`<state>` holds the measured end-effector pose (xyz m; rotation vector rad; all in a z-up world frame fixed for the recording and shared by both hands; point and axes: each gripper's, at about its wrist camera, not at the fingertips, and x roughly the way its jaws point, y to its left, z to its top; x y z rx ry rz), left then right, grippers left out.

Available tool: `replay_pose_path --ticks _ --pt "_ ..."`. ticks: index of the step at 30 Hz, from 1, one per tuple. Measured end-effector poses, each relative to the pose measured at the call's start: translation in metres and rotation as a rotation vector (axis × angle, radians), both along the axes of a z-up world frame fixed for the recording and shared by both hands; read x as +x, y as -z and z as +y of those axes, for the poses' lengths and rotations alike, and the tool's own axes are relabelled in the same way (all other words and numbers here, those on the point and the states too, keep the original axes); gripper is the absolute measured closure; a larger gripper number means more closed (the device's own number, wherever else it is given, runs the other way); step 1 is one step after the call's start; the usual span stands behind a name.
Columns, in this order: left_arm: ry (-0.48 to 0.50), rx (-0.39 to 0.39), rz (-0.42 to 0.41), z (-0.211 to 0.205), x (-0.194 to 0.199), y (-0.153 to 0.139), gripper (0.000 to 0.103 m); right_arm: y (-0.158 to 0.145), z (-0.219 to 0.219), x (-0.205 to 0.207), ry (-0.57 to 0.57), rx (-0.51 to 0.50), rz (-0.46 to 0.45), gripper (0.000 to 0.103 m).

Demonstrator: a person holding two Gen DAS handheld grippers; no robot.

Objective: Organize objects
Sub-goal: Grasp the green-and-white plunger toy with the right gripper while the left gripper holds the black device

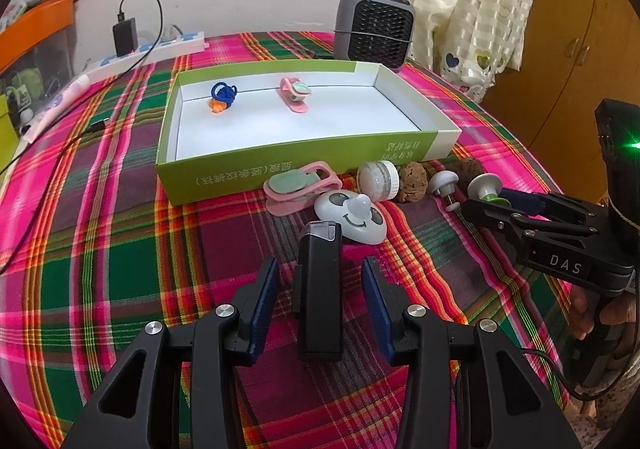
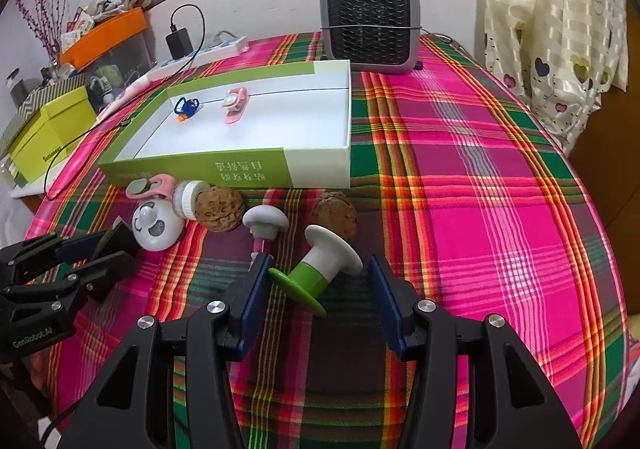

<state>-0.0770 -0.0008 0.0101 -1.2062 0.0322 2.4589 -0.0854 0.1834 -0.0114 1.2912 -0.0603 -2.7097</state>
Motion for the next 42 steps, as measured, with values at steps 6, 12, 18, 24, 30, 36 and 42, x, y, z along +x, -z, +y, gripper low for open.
replay_pose_path --ticks 6,12,18,24,30,36,42 --pt "-0.024 -0.007 0.004 -0.004 -0.001 0.001 0.077 0.000 -0.001 0.001 -0.005 0.005 0.003 0.058" --pt "-0.030 -0.005 0.002 -0.005 -0.001 0.001 0.081 0.000 -0.003 0.003 -0.012 0.003 0.005 0.058" --pt "-0.030 -0.005 0.002 -0.006 -0.001 0.001 0.081 0.000 -0.003 0.005 -0.014 0.001 0.007 0.058" --pt "-0.026 -0.001 -0.001 -0.006 0.000 0.001 0.081 -0.002 -0.005 0.007 -0.022 -0.002 0.010 0.058" --pt "-0.025 0.000 0.000 -0.004 0.004 0.001 0.081 -0.005 -0.006 0.008 -0.030 -0.002 0.017 0.058" --pt "-0.026 0.003 0.008 -0.004 0.006 -0.003 0.081 -0.009 -0.008 0.010 -0.036 -0.002 0.027 0.058" --pt "-0.022 0.004 0.022 -0.004 0.007 -0.011 0.081 -0.016 -0.009 0.011 -0.048 -0.002 0.044 0.058"
